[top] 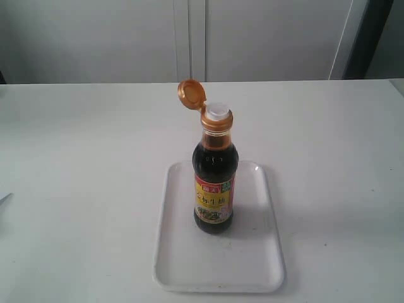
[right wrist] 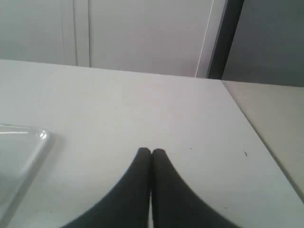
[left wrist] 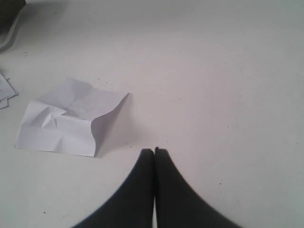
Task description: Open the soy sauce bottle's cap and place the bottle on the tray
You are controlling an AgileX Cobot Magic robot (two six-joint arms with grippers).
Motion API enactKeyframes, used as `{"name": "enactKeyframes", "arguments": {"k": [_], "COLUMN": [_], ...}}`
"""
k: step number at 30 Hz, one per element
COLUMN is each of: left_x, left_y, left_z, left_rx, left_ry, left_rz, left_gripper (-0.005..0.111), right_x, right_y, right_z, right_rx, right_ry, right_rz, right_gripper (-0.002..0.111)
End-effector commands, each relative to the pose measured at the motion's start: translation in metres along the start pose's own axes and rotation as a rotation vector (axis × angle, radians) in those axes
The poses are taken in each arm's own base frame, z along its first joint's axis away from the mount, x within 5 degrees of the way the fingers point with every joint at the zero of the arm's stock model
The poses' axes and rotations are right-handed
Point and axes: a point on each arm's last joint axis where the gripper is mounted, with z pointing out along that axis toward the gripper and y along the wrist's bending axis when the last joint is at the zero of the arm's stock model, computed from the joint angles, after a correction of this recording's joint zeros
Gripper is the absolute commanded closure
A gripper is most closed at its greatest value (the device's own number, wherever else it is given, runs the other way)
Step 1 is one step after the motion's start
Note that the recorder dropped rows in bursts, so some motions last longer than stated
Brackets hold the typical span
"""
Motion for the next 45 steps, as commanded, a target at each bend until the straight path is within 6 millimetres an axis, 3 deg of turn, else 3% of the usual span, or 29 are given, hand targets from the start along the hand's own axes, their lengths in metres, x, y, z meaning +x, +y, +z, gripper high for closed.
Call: {"name": "enactKeyframes", "arguments": {"k": [1,8,45], "left_x": [0.001,0.001,0.001], "left_y": [0.000,0.000,0.000], "left_z": [0.000,0.000,0.000], "left_rx": [0.000,0.000,0.000], "left_ry": [0.001,0.001,0.001], "left_rz": [-0.010,-0.010,-0.010], "left_gripper": [0.107,0.107,0.107], "right_x": [0.014,0.028,0.028], "right_y": [0.001,0.002,0.002], "right_z": [0.005,0.008,0.008], "right_rx": [0.004,0.001,-0.002], "right_ry": [0.015,0.063,0.064], "right_rz": [-0.002,-0.010,0.000], "right_gripper": [0.108,0.108,0.108]}}
